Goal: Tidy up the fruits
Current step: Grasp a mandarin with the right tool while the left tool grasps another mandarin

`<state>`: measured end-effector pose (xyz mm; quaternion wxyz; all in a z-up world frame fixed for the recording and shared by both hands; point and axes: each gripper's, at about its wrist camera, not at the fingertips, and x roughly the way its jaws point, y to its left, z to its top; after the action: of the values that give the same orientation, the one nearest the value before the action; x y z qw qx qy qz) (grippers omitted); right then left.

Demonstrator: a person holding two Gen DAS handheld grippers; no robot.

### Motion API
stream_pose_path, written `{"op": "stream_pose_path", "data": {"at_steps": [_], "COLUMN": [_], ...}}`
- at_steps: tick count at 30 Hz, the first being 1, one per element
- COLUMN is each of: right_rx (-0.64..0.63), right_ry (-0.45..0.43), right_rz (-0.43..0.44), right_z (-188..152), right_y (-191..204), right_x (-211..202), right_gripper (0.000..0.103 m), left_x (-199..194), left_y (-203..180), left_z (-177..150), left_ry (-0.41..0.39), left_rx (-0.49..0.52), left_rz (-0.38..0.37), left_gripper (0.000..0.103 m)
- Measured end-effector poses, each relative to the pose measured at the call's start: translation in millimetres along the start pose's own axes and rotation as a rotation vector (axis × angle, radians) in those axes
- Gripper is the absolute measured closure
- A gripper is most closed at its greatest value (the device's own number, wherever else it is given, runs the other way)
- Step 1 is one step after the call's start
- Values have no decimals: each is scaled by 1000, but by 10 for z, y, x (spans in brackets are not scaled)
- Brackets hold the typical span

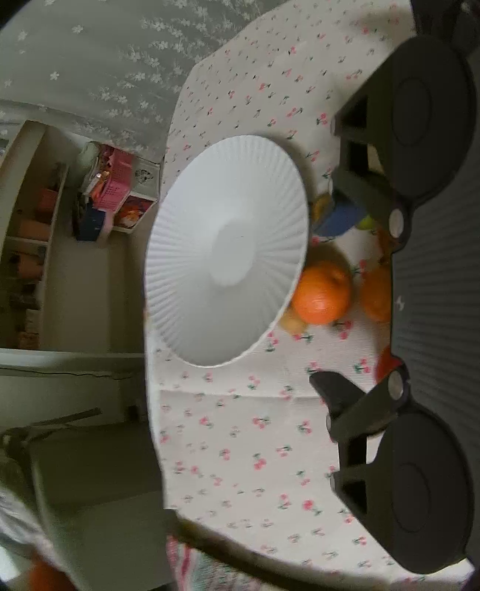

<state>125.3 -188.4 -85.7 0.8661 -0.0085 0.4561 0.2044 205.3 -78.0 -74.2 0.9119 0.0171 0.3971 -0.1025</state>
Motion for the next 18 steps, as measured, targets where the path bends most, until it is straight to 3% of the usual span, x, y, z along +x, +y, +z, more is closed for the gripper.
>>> {"op": "stream_pose_path", "data": {"at_steps": [3, 5, 6, 18], "right_rx": [3, -2, -4, -6], "right_ry": [1, -4, -7, -46], "right_rz": [5, 1, 1, 13], "right_z": [15, 30, 30, 76], "right_y": [8, 9, 2, -81], "right_x": [9, -7, -23, -125], "right_gripper": [70, 70, 70, 70], "left_x": [103, 177, 207, 45], "left_y": [-58, -76, -69, 32], "left_z": [12, -6, -16, -61], "left_ry": [8, 28, 38, 17], "left_rx": [30, 47, 51, 35], "left_rz": [13, 6, 2, -62], "left_gripper": [53, 83, 87, 90]}}
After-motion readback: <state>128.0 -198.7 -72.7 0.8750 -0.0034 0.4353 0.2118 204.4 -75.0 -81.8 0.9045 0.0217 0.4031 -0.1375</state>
